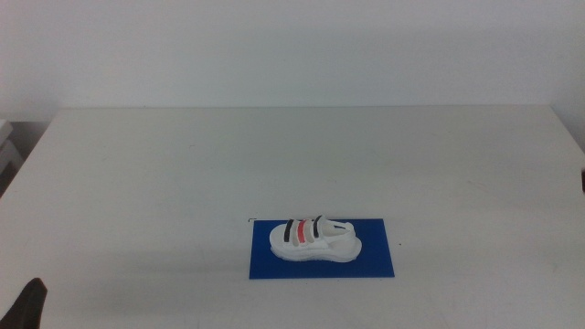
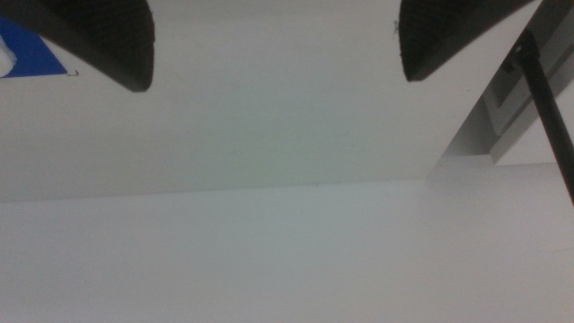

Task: Use one arm to grab the shoe from the table and place it on the mat.

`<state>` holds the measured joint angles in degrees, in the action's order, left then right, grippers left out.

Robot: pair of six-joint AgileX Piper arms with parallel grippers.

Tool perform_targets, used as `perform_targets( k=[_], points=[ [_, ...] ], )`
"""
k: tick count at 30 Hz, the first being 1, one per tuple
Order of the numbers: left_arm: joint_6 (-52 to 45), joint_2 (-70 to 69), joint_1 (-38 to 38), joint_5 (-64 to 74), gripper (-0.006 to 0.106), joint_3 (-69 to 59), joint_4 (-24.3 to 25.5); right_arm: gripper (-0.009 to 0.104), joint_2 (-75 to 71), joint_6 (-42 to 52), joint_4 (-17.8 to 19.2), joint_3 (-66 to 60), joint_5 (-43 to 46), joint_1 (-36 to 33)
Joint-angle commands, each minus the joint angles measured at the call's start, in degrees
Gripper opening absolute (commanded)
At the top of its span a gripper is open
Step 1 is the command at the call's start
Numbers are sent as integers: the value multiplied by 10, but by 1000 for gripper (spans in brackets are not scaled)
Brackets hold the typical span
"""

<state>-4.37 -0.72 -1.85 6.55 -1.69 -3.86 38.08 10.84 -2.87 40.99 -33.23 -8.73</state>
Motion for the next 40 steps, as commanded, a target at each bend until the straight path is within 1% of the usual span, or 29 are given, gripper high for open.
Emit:
perform_targets(
  k=[1, 3, 11, 15, 19, 31, 36, 37, 40],
  points=[
    [3, -6, -3, -47, 94, -4, -5, 90, -37, 3, -6, -27, 71, 5],
    [3, -6, -3, -47, 94, -4, -5, 92, -61, 3, -9, -59, 85, 5],
    [3, -6, -3, -47, 94, -4, -5, 92, -178, 0, -9, -177, 181, 5],
    [3, -6, -3, -47, 94, -4, -5, 92, -221, -8, -9, -222, 201, 5],
    [3, -6, -3, -47, 94, -4, -5, 92, -266, -8, -1, -268, 204, 5],
    [3, -6, -3, -47, 94, -4, -5, 92, -398, -8, -1, -395, 212, 5],
    [3, -6, -3, -47, 94, -4, -5, 92, -402, -8, -1, -430, 213, 5],
    [3, -6, -3, -47, 94, -4, -5, 92, -402, -8, -1, -429, 199, 5],
    [3, -6, -3, -47, 94, -4, -5, 92, -402, -8, -1, -429, 199, 5]
  ],
)
